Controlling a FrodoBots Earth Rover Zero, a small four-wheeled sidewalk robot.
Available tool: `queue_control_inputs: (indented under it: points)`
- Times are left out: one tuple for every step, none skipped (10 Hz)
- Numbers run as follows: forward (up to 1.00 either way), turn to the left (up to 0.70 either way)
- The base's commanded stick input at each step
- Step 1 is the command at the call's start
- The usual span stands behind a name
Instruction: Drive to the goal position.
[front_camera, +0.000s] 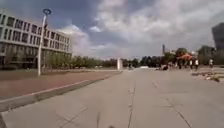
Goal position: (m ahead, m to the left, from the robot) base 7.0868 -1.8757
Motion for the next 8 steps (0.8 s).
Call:
queue_control_inputs:
  points:
    - [0.92,0.02]
    - [0.97,0.02]
    - [1.0,0.02]
    - [1.0,0.02]
    - [1.0,0.02]
    - [1.0,0.02]
    - [1.0,0.02]
    - [1.0,0.02]
